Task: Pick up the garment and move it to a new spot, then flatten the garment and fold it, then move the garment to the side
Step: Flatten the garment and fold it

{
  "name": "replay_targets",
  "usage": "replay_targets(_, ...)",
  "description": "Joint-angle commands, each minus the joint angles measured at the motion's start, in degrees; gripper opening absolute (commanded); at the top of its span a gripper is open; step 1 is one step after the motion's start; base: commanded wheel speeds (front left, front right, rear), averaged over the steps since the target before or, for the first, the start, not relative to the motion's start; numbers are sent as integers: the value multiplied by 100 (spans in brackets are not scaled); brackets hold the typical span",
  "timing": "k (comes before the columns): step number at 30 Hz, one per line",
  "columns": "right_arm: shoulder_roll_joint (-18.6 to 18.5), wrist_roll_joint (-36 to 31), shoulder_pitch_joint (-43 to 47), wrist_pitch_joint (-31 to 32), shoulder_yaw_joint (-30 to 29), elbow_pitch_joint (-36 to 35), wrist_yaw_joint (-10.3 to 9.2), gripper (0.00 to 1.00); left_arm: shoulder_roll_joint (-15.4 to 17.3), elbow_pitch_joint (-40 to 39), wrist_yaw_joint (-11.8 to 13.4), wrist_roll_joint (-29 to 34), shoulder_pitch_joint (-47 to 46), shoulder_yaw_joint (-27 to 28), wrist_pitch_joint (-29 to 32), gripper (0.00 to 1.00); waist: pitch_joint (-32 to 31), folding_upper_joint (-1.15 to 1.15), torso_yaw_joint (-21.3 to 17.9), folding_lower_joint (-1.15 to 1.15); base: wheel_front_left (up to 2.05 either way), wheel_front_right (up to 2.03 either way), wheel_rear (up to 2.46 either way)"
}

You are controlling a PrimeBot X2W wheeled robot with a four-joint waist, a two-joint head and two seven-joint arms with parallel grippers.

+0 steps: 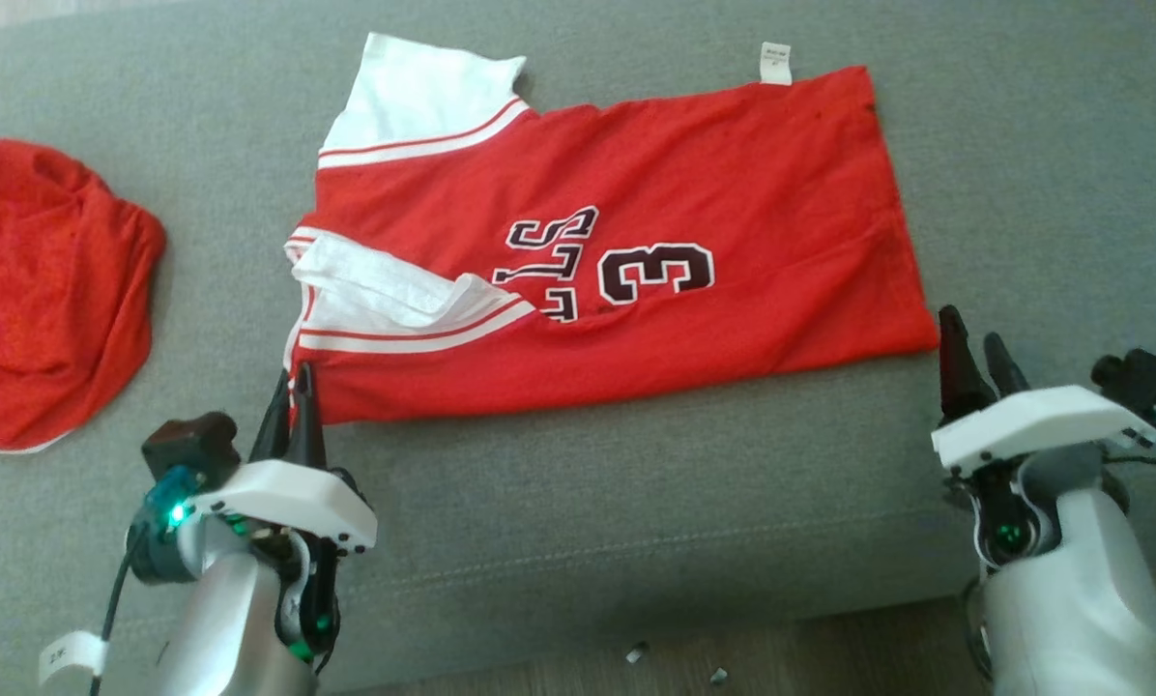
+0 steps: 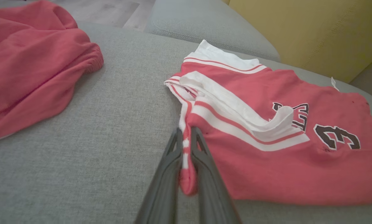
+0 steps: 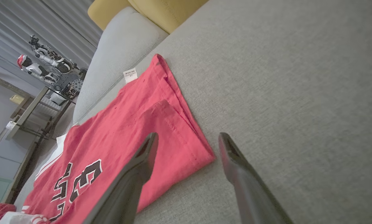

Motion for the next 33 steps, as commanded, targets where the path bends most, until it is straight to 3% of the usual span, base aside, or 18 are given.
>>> replay_targets(1,36,144,-299,16,109,43,36,100,57,-188,-31,73,-175,152,-34,0,77,0,56,0,0,0,0)
replay_targets(18,37,348,-1209,-339,95,1566,36,100,4,-234,-89,139,-385,4,-34,0,439,0,285,0,0,0,0)
replay_targets(19,37,392,-1239,-335,143,1599,36,87,3,-228,-90,138,-393,-2,-34,0,448,0,291,0,0,0,0)
replay_targets(20,37,421,-1260,-342,189,1626,36,33,2,-219,-92,136,-400,-8,-35,0,452,0,297,0,0,0,0)
replay_targets(21,37,432,-1274,-362,231,1647,36,0,2,-205,-96,134,-407,-13,-35,0,452,0,303,0,0,0,0)
replay_targets(27,-60,160,-1294,-625,350,1816,36,0,0,-60,-101,105,-384,-29,-35,0,319,0,287,0,0,0,0)
replay_targets(33,-205,20,-1222,-612,368,1843,36,0,-1,264,-287,-174,-245,-157,-35,0,58,0,225,0,0,0,0)
